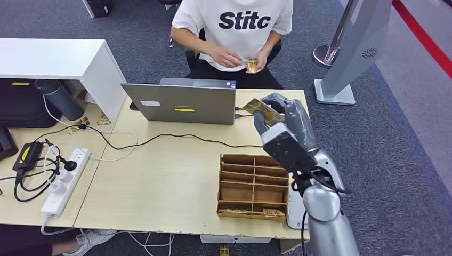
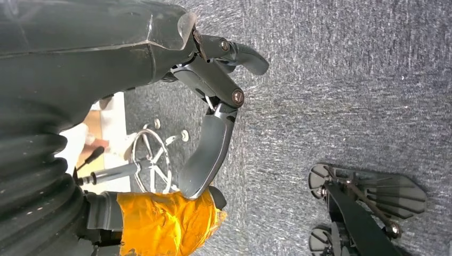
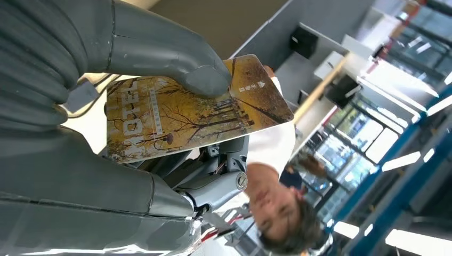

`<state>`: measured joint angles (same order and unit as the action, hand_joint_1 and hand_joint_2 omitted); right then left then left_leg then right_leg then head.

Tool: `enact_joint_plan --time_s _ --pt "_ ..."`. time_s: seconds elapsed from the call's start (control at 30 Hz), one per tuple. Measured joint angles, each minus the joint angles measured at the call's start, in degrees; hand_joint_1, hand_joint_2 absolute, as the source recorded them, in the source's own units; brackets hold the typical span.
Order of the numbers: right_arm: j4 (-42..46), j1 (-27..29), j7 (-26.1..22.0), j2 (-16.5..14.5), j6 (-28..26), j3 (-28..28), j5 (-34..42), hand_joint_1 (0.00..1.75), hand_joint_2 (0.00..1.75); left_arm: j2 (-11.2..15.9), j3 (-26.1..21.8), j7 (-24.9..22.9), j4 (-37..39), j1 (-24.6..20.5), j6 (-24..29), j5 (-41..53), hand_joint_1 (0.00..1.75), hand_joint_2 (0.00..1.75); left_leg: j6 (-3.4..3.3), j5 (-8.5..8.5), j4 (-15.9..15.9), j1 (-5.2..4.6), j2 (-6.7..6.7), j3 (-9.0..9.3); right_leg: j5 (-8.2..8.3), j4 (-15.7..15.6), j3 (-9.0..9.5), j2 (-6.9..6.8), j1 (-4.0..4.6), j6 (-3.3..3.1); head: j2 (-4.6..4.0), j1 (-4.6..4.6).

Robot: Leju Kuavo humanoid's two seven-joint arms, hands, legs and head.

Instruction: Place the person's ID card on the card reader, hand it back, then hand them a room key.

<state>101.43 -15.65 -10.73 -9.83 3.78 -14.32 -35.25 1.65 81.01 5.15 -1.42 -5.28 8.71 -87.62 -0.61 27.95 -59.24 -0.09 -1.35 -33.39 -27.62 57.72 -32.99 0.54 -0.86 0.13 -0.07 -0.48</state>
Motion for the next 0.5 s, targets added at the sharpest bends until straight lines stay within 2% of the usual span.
enact_joint_plan --time_s 0.13,0.3,0.5 --pt "7.1 7.5 -0.9 1.0 -0.1 2.7 2.5 1.69 1.75 -0.5 -2.0 0.5 0.0 0.1 1.2 0.0 0.00 1.75 -0.02 0.05 0.0 -0.01 -0.01 0.01 -0.04 0.0 0.01 -0.01 0.00 0.02 0.00 -0.01" --pt "14.1 18.1 2.0 1.2 4.7 10.0 7.0 1.72 1.75 -1.0 -5.6 1.0 0.0 0.3 2.7 0.0 0.00 1.75 -0.08 0.10 0.0 0.00 -0.12 -0.01 -0.09 0.0 0.07 -0.13 0.00 0.01 0.00 -0.02" --pt "16.2 23.6 6.4 0.7 8.3 17.3 9.8 1.73 1.75 -1.0 -8.7 1.0 0.0 0.3 3.3 0.0 0.00 1.75 -0.09 0.11 0.0 0.00 -0.05 0.01 -0.10 0.0 0.07 -0.08 0.00 0.01 0.00 -0.02"
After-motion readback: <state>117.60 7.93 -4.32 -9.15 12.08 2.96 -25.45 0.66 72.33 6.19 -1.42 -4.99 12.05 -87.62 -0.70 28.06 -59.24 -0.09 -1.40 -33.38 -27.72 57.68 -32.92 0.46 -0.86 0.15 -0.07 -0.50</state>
